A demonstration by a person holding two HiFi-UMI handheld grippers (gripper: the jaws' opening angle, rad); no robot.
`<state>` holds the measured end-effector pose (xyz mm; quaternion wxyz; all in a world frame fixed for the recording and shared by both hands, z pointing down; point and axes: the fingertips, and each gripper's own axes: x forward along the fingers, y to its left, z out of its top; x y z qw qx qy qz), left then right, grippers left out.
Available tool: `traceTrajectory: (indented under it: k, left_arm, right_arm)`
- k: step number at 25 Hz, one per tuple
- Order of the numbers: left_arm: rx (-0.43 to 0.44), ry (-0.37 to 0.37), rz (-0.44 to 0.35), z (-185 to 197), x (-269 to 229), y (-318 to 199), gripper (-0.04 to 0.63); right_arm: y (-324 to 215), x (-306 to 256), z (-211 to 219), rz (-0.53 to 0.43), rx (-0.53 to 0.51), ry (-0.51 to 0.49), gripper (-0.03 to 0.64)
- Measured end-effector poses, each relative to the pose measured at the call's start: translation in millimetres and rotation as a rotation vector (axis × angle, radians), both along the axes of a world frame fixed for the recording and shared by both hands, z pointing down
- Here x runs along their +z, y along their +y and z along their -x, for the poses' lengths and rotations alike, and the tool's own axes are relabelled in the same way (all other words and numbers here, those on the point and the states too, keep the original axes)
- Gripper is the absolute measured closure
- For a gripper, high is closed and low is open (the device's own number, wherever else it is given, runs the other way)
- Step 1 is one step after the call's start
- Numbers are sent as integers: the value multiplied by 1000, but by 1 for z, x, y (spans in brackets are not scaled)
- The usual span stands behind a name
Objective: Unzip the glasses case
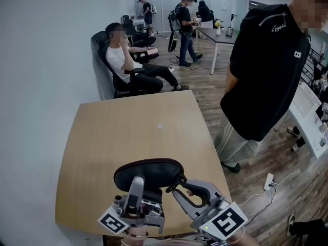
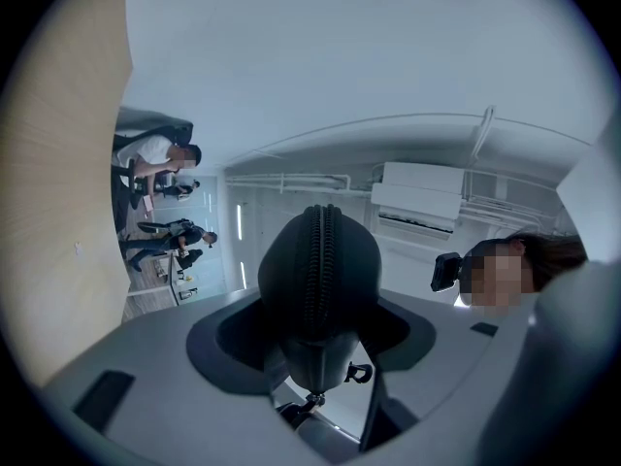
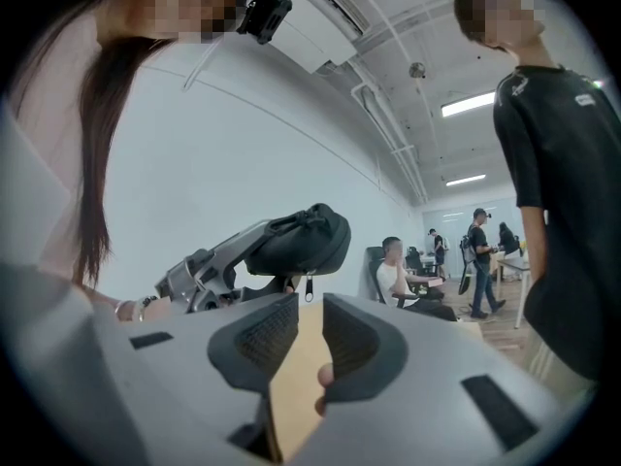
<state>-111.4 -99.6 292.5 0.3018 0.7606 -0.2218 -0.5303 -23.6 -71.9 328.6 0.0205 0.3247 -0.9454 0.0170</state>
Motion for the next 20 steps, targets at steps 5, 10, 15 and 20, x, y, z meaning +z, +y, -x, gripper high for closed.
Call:
traceTrajectory:
  k: [5, 10, 15, 20]
  left_arm:
    - [3, -16, 4, -3, 3, 1, 347]
    - [0, -21, 10, -2, 5, 0, 347]
    - [-6, -28, 18, 0, 7, -4, 347]
    - [-12, -48, 17, 0, 6, -4, 347]
  right_arm:
    - [-1, -1, 0, -9, 12, -10, 537]
    - [-3, -2, -3, -27, 36, -11, 568]
    - [-7, -1, -3, -42, 46, 2, 595]
    - [-7, -2, -3, -52, 39, 12, 600]
